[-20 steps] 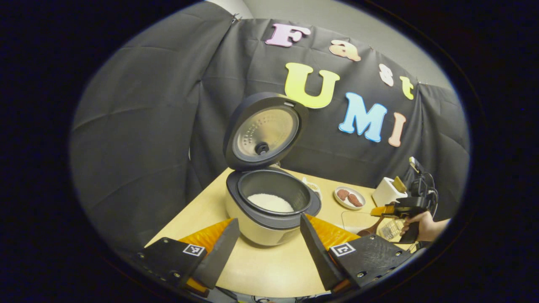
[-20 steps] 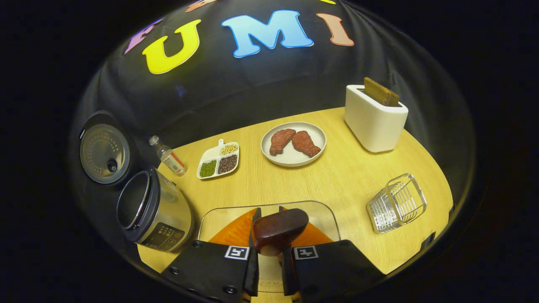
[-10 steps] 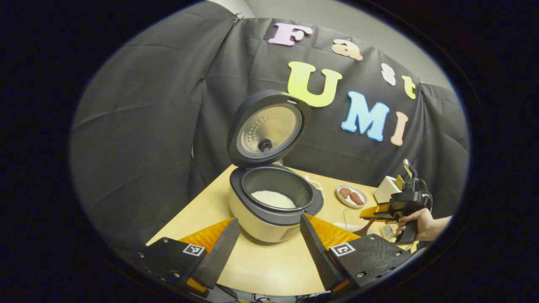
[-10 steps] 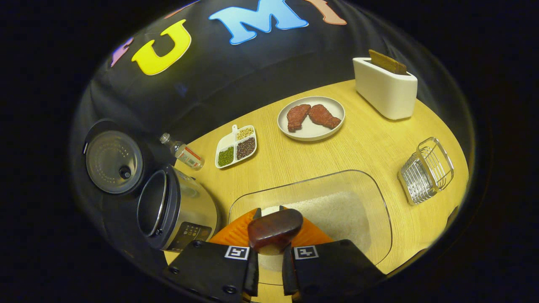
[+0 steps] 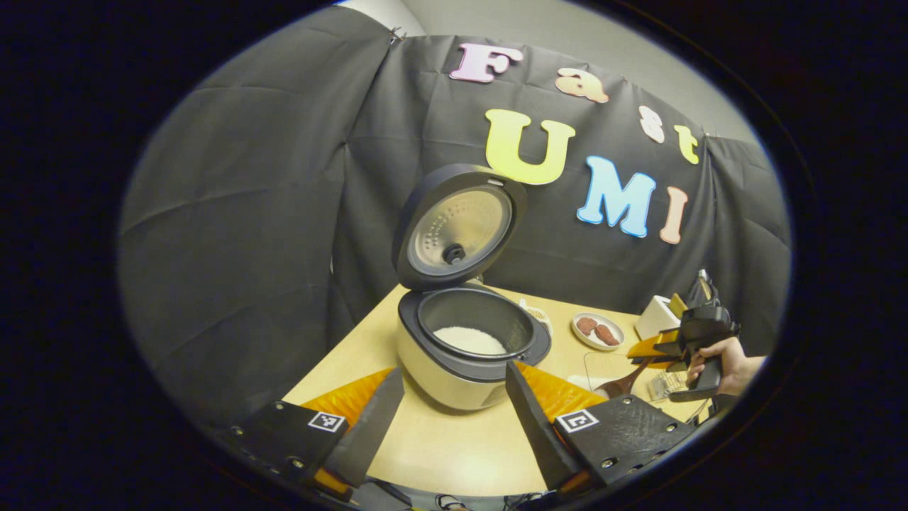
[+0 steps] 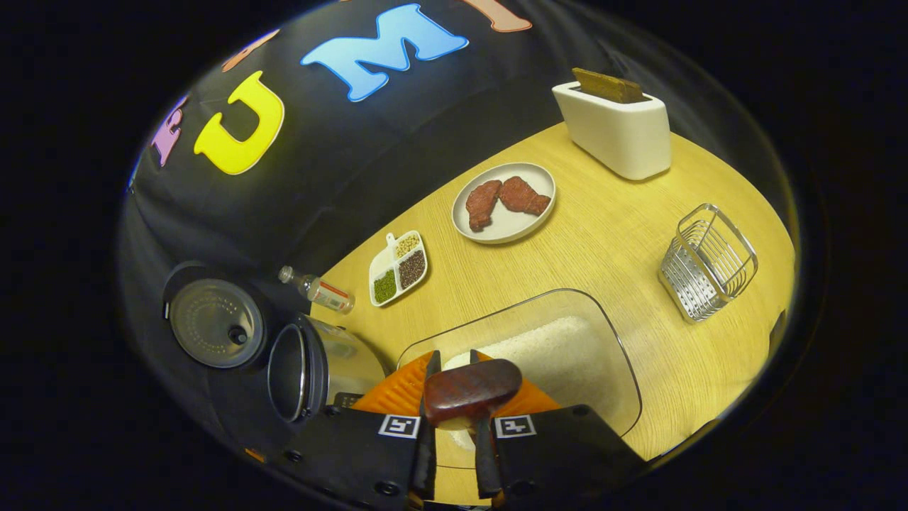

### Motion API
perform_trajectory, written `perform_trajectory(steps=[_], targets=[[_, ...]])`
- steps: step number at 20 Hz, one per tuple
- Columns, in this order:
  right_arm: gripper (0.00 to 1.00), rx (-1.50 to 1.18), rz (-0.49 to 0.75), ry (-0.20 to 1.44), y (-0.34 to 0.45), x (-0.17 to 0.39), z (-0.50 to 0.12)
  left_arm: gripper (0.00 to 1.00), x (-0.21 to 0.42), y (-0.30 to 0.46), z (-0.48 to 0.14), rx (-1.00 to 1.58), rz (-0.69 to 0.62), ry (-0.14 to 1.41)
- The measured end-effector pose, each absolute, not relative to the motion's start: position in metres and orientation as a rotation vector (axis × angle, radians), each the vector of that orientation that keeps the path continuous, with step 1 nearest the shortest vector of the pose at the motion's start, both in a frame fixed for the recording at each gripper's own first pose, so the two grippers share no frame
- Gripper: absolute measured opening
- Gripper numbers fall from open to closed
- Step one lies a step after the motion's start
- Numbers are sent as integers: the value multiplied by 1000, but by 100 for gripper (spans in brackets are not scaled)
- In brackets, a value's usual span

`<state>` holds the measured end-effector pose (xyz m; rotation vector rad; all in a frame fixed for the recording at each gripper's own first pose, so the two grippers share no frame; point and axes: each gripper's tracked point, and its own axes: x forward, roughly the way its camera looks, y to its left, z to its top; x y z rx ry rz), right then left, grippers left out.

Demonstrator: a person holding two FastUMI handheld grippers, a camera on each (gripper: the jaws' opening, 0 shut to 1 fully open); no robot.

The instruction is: Close the left gripper, press the button to open the rice cooker; take a wooden spoon from the chopstick holder with the right hand, scoop a spoonful of rice and pour it into the rice cooker, then put the wooden spoon back into the chopstick holder.

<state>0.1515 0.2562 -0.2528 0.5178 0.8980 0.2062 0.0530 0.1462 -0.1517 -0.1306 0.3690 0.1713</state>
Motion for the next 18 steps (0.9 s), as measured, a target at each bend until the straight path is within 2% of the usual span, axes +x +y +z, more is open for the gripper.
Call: perform_trajectory(steps=[1, 2, 3, 7, 9, 10, 17, 18], targets=[[24, 542, 197, 897, 255, 151, -249, 92, 52, 146, -150, -128, 169, 369], [24, 571, 197, 897, 255, 150, -247, 89, 53, 145, -150, -120, 169, 368], [24, 600, 198, 897, 255, 149, -243, 92, 53, 145, -146, -110, 165, 361], [24, 661, 171, 872, 243, 153, -232, 89, 50, 141, -139, -68, 148, 338], [24, 707, 143, 856, 234, 157, -225, 92, 50, 142, -138, -27, 148, 335], [24, 743, 131, 847, 230, 158, -220, 89, 48, 142, -137, -22, 145, 335], [24, 945, 35, 856, 205, 170, -201, 92, 49, 150, -137, -30, 162, 328], [24, 968, 36, 849, 206, 174, -195, 89, 48, 151, -140, -38, 167, 331]])
